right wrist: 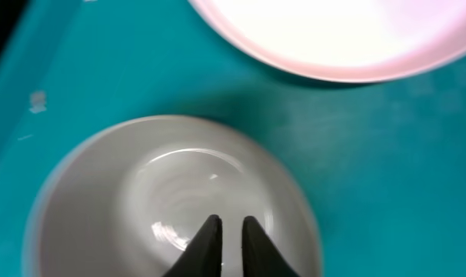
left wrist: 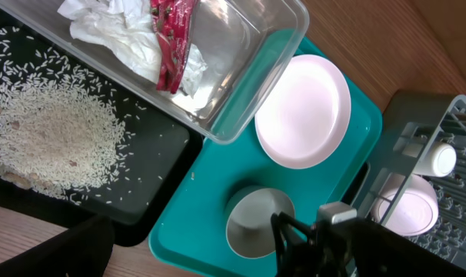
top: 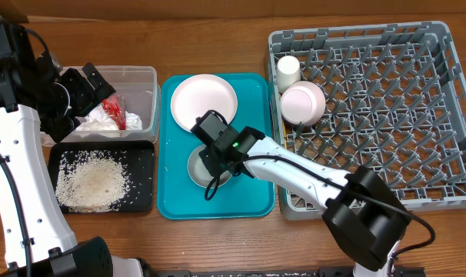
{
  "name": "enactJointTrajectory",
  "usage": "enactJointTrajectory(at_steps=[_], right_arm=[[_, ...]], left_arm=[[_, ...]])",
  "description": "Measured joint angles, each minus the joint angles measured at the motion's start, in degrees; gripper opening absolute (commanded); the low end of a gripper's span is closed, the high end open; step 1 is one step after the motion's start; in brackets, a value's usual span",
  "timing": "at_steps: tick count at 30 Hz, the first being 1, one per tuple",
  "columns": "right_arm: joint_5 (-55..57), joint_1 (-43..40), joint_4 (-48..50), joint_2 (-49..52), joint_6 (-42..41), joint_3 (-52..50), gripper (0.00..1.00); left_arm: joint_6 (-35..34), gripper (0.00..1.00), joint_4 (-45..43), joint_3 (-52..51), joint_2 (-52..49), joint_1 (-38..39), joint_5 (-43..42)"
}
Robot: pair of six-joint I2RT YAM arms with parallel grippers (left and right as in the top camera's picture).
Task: Sort waste into correct bins and load items into the dishwasher
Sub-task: 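Lower the right gripper onto the white bowl rim and grasp it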
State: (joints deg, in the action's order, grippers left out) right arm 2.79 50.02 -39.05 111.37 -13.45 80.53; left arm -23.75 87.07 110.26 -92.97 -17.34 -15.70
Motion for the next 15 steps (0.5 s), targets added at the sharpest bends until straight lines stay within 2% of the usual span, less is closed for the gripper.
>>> enactJointTrajectory(at_steps=[3,11,15], right_arm=[[-3.6,1.1,-0.9,-1.3,0.0,1.4,0.15],[-8.1,4.5,-1.7,-2.4,0.2,1.9,0.34],[-6.9,5.7,-1.6,-2.4,0.2,1.6,0.34]], left_arm=[[0.0,1.00,0.0,0.0,0.0,0.0,0.0],[0.0,1.00,0.0,0.0,0.0,0.0,0.0],[0.0,1.00,0.0,0.0,0.0,0.0,0.0]])
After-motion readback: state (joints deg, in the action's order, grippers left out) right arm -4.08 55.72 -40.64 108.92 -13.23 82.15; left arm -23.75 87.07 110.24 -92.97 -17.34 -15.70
